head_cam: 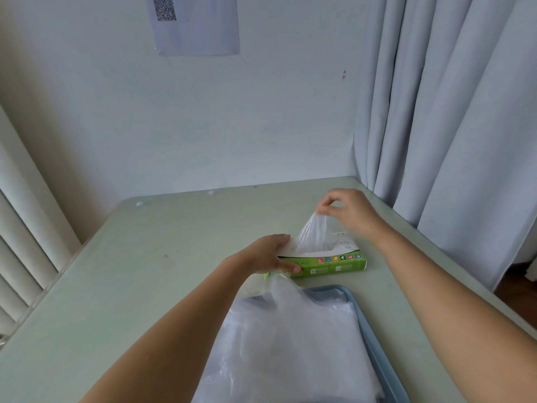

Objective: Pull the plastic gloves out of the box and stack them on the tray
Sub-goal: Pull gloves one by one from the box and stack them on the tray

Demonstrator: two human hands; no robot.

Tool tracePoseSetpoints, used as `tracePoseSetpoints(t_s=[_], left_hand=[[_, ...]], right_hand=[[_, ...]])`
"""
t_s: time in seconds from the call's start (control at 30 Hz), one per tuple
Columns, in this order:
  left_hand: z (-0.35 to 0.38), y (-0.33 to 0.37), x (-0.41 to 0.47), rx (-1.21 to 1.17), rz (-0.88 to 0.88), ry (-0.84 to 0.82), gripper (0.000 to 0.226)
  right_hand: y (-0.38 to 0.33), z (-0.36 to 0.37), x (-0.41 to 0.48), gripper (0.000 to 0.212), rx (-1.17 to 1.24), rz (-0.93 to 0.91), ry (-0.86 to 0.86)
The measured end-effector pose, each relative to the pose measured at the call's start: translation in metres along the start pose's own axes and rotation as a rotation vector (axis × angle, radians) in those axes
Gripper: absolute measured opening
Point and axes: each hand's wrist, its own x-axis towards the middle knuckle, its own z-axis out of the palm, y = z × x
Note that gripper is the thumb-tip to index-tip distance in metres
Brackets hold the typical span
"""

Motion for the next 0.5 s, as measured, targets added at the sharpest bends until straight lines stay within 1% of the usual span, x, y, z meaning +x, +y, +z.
tracePoseSetpoints(t_s=[0.07, 0.1, 0.13, 0.17, 0.23, 0.27, 0.3, 0.33, 0.37, 0.4, 0.43, 0.47, 0.5], left_hand=[[-0.001, 0.000, 0.000, -0.016, 0.004, -0.003, 0.094], [-0.001, 0.001, 0.000, -0.020, -0.002, -0.004, 0.094], [-0.001, 0.001, 0.000, -0.018, -0.009, -0.010, 0.094], [-0.002, 0.002, -0.002, -0.008, -0.013, -0.018, 0.093], [-0.007, 0.008, -0.004, -0.017, -0.020, -0.004, 0.083], [-0.010, 0.012, -0.007, -0.112, -0.016, 0.040, 0.072], [-0.014, 0.020, -0.012, -0.299, -0.014, 0.101, 0.057], [-0.017, 0.026, -0.017, -0.559, -0.014, 0.150, 0.048], [-0.022, 0.034, -0.023, -0.836, -0.007, 0.150, 0.055], [-0.026, 0.040, -0.026, -1.083, 0.003, 0.079, 0.072], [-0.029, 0.046, -0.031, -1.246, 0.025, -0.012, 0.089], [-0.032, 0.051, -0.034, -1.348, 0.053, -0.090, 0.102], [-0.032, 0.057, -0.040, -1.380, 0.080, -0.138, 0.106]], right_hand=[[0.005, -0.013, 0.008, 0.002, 0.187, 0.088, 0.204], [0.006, -0.021, 0.011, 0.004, 0.297, 0.122, 0.284], [0.004, -0.028, 0.013, 0.007, 0.379, 0.134, 0.326], [0.001, -0.034, 0.013, 0.011, 0.419, 0.127, 0.324], [-0.015, -0.044, 0.009, 0.011, 0.429, 0.077, 0.243], [-0.024, -0.046, 0.006, 0.009, 0.417, 0.047, 0.198], [-0.034, -0.050, 0.002, 0.006, 0.402, 0.016, 0.161], [-0.043, -0.052, -0.003, 0.004, 0.395, -0.011, 0.128], [-0.053, -0.056, -0.009, 0.002, 0.394, -0.037, 0.098], [-0.060, -0.058, -0.016, 0.002, 0.384, -0.066, 0.068], [-0.068, -0.060, -0.023, 0.003, 0.358, -0.100, 0.041], [-0.074, -0.061, -0.030, 0.004, 0.317, -0.129, 0.015], [-0.079, -0.063, -0.037, 0.005, 0.277, -0.152, -0.011]])
